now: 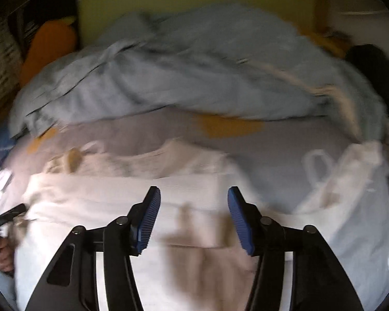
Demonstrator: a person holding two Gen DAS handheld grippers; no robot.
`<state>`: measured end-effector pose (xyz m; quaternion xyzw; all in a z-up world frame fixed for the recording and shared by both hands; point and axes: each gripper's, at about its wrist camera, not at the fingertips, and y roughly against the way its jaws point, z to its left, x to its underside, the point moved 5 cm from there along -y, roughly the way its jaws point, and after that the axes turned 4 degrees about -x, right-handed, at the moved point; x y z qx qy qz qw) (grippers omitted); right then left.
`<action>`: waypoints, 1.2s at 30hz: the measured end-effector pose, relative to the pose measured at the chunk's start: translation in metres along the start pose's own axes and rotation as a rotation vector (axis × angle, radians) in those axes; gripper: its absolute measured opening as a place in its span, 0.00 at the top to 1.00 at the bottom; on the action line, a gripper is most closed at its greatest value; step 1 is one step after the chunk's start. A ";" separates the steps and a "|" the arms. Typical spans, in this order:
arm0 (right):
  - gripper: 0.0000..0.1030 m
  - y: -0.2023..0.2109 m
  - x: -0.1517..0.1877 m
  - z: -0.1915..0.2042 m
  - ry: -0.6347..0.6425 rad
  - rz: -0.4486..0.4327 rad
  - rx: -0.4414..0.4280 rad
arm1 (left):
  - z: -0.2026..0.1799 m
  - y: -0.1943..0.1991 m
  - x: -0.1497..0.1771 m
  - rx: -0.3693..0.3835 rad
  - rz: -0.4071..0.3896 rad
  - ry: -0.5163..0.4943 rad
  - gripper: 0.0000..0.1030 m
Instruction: Fold small clothes
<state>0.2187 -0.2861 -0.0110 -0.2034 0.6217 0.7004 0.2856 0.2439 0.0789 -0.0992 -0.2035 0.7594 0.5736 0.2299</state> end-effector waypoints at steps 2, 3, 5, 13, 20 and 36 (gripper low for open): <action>0.45 -0.017 -0.006 0.032 0.013 0.078 -0.111 | -0.002 0.003 0.001 0.019 0.000 -0.007 0.51; 0.45 -0.025 -0.010 0.051 0.023 0.114 -0.176 | -0.002 0.005 0.001 0.047 0.003 -0.005 0.54; 0.45 -0.038 -0.016 0.097 0.063 0.153 -0.283 | -0.005 0.008 0.004 0.117 0.016 -0.025 0.91; 0.46 -0.089 -0.027 0.252 0.219 0.235 -0.384 | -0.005 0.006 0.010 0.154 0.069 -0.011 0.94; 0.59 -0.148 -0.015 0.335 0.357 0.331 -0.346 | 0.019 0.000 0.010 0.284 0.119 0.156 0.94; 0.96 -0.166 -0.020 0.349 0.414 0.142 -0.263 | 0.016 0.000 0.010 0.265 0.114 0.143 0.94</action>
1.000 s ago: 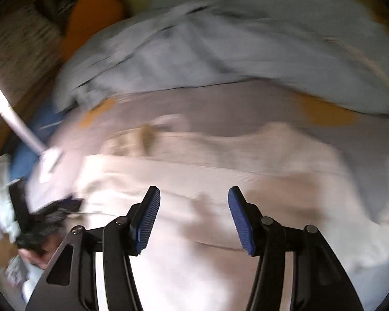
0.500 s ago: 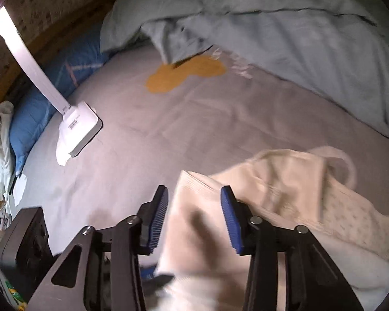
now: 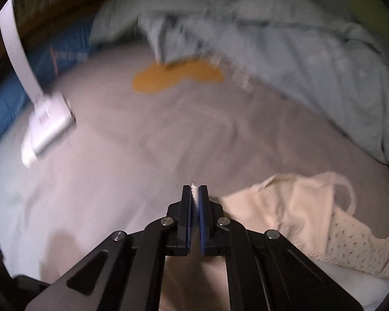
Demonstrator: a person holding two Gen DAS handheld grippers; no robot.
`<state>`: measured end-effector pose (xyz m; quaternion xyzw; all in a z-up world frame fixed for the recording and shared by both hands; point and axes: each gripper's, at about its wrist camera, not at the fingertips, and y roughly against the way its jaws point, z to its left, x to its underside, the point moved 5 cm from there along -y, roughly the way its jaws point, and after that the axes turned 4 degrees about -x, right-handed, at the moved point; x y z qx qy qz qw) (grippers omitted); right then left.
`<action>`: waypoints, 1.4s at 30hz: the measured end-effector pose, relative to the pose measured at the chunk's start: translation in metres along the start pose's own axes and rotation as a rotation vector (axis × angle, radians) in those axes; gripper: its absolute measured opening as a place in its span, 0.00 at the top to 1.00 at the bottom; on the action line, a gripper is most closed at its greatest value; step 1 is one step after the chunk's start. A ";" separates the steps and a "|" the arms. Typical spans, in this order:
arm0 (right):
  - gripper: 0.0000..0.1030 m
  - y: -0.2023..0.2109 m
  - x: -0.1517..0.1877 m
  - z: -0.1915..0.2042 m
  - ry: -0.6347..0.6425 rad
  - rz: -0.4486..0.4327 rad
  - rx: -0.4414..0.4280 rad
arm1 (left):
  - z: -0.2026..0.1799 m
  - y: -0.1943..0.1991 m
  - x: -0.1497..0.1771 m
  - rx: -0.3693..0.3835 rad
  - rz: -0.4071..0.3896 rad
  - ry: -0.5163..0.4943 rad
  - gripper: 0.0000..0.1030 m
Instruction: Fold small clothes
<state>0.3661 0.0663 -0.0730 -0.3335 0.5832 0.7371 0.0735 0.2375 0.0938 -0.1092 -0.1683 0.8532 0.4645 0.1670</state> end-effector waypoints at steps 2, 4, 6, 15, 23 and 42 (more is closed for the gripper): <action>0.96 -0.003 -0.003 -0.005 -0.028 0.021 -0.016 | 0.000 0.000 0.000 -0.002 0.001 -0.001 0.94; 0.96 -0.013 -0.002 -0.012 -0.065 0.063 -0.032 | -0.001 -0.001 0.000 -0.008 0.003 -0.007 0.93; 0.93 -0.010 0.002 -0.020 -0.126 0.071 -0.050 | -0.003 0.000 -0.001 -0.025 -0.007 -0.028 0.91; 0.47 0.150 0.093 -0.115 -0.293 -0.210 0.014 | -0.016 0.024 -0.004 -0.178 -0.186 -0.141 0.42; 0.42 0.313 0.261 -0.292 -0.588 -0.317 0.396 | -0.005 0.029 -0.020 -0.208 -0.285 -0.056 0.40; 0.95 0.305 0.353 -0.465 -1.067 -0.379 0.187 | -0.154 0.091 0.002 -0.226 -0.497 -0.256 0.40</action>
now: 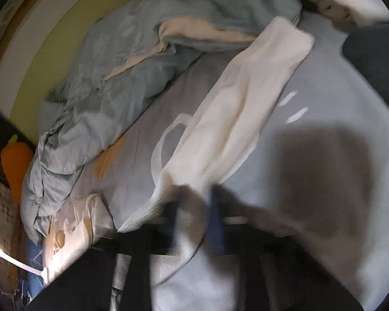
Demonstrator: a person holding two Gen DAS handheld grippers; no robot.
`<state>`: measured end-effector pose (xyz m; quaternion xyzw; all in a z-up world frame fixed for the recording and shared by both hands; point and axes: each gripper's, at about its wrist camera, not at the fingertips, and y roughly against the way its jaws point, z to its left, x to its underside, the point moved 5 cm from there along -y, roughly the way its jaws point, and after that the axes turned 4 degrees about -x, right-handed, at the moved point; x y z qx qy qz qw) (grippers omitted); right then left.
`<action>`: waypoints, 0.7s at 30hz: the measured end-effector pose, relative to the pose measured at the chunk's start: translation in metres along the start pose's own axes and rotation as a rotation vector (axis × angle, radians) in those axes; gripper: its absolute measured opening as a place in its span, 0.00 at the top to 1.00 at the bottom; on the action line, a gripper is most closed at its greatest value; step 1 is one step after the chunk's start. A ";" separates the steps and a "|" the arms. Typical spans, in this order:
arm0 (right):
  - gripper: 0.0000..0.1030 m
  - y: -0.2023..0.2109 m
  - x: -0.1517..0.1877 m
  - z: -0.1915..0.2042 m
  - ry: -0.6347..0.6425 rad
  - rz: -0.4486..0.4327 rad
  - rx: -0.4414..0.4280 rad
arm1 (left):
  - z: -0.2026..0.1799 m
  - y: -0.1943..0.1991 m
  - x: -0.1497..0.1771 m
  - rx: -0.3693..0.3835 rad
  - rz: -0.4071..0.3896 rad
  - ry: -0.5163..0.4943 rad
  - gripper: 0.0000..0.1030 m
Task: Fold small clothes
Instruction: 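Release the garment and lift both grippers away from the folded sleeves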
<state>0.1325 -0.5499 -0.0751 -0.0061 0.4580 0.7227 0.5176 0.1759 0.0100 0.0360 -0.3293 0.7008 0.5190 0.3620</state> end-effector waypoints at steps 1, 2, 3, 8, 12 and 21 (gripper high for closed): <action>0.95 0.006 0.000 0.004 0.012 -0.027 -0.004 | -0.005 0.002 0.000 0.000 0.006 -0.010 0.40; 0.95 0.014 -0.001 0.015 0.055 -0.060 -0.003 | -0.010 0.004 0.001 0.007 0.007 -0.014 0.40; 0.95 0.028 0.000 0.039 0.168 -0.100 -0.003 | -0.014 0.007 0.002 0.014 0.006 -0.015 0.40; 0.95 0.074 0.061 0.158 0.527 -0.076 -0.283 | -0.037 0.019 0.005 0.049 0.001 -0.036 0.40; 0.90 0.063 0.145 0.211 0.597 0.120 -0.409 | -0.053 0.027 0.013 0.029 -0.004 -0.102 0.40; 0.56 0.051 0.228 0.195 0.563 0.332 -0.319 | -0.065 0.032 0.038 0.037 0.067 -0.142 0.40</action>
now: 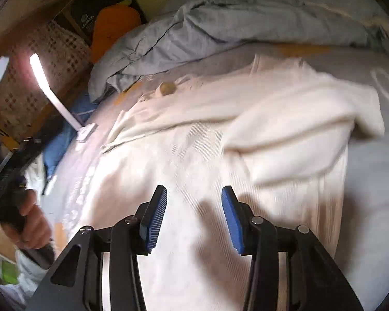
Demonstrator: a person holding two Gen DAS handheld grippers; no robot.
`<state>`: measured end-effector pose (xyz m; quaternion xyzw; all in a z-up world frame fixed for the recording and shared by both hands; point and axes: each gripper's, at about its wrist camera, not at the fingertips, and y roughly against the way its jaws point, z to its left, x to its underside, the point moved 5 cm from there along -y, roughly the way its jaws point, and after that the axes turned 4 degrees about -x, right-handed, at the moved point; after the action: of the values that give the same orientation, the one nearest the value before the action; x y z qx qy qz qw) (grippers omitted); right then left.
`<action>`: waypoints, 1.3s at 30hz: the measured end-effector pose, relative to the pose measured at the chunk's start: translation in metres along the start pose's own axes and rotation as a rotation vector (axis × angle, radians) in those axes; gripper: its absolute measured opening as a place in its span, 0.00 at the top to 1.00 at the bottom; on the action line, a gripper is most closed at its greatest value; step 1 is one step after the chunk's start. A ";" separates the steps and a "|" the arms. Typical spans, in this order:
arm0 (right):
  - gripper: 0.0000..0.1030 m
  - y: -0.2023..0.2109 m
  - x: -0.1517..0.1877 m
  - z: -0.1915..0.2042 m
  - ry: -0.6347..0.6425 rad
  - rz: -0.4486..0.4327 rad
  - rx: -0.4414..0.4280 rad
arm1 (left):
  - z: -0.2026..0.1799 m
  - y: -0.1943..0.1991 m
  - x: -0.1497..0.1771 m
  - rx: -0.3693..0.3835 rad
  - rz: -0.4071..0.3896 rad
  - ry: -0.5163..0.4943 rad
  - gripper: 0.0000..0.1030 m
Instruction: Fold small clothes
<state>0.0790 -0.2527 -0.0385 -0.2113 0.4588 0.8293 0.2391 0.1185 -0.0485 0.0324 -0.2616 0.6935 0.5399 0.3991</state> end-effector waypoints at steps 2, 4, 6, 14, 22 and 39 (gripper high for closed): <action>0.56 0.029 -0.005 -0.008 0.013 -0.107 0.060 | -0.011 -0.001 0.004 0.028 0.017 -0.018 0.40; 0.51 0.060 -0.013 -0.021 0.019 -0.228 0.153 | -0.030 -0.004 0.010 0.049 0.039 -0.061 0.40; 0.49 0.086 -0.028 -0.045 0.004 -0.326 0.269 | -0.048 -0.008 0.015 0.022 0.042 -0.108 0.40; 0.49 0.073 -0.048 -0.181 -0.419 -0.288 0.183 | -0.086 -0.034 0.032 -0.054 -0.035 -0.177 0.40; 0.98 0.039 -0.052 -0.178 -0.388 -0.241 0.061 | -0.087 -0.032 0.038 -0.066 -0.019 -0.165 0.40; 0.75 0.016 0.021 0.036 0.051 -0.072 -0.099 | -0.012 0.013 0.055 -0.119 0.036 -0.076 0.40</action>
<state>0.0476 -0.2248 -0.0223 -0.2605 0.4154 0.8360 0.2464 0.0749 -0.0526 -0.0057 -0.2516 0.6491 0.5966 0.3993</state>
